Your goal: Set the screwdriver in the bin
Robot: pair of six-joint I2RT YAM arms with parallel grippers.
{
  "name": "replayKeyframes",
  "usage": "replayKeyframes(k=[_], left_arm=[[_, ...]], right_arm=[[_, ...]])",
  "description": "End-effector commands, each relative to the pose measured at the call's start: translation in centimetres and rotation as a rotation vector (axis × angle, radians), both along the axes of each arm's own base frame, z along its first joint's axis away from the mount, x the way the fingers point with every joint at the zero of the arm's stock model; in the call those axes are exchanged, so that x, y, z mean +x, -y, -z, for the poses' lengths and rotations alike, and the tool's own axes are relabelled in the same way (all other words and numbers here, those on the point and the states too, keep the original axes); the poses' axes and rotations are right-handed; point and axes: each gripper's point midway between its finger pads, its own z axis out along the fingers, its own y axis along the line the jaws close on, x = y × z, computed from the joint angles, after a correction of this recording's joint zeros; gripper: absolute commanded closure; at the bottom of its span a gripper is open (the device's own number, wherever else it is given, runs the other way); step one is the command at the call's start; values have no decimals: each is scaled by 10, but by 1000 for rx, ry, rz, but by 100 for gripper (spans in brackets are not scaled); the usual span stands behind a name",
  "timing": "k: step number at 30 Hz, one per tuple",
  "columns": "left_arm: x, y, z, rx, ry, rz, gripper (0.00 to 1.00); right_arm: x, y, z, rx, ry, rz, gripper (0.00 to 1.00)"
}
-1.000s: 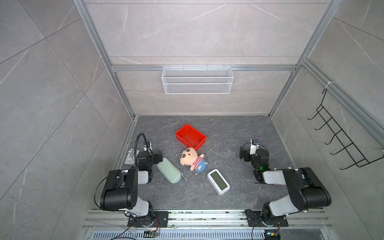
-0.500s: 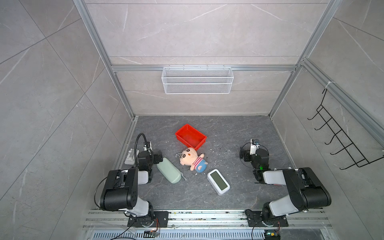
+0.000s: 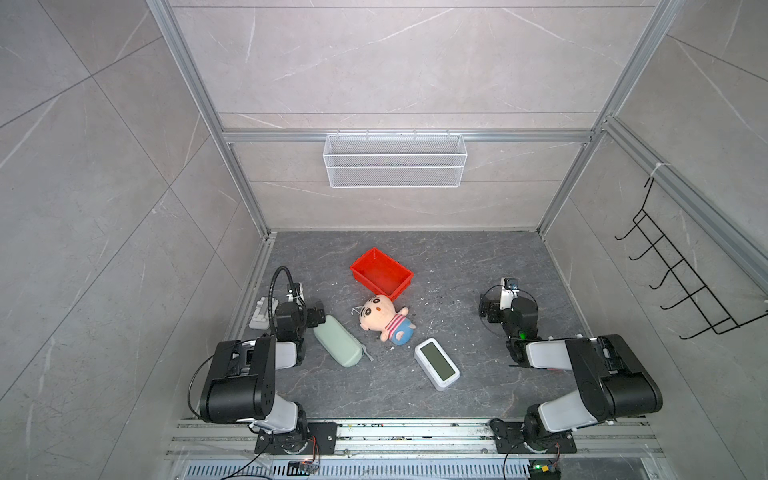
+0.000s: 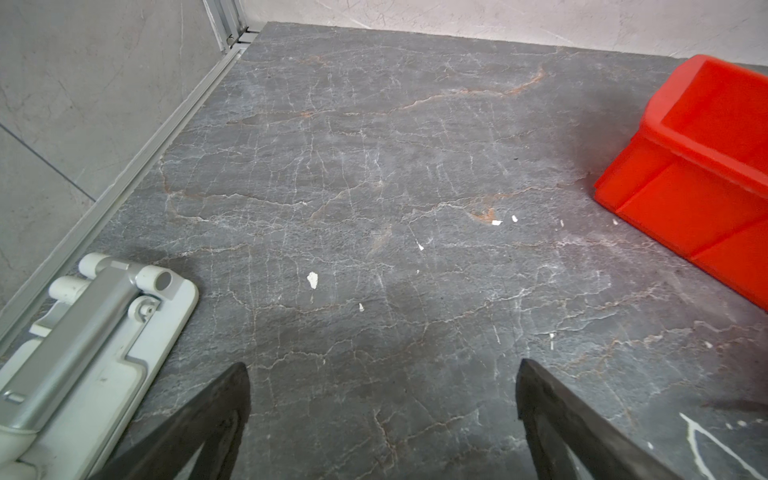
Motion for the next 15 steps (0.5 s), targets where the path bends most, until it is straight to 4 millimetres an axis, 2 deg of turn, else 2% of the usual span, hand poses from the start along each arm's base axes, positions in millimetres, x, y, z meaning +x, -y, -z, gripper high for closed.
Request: replayKeyframes(k=[1, 10, 15], left_arm=[[6, 2, -31, 14, 83, 26, 0], [-1, 11, -56, 21, 99, 74, 0], [-1, 10, -83, 17, 139, 57, 0]], right_arm=[[0, 1, -17, 2, 41, -3, 1], [-8, -4, -48, 5, 48, -31, 1], [-17, -7, -65, 28, 42, -45, 1]])
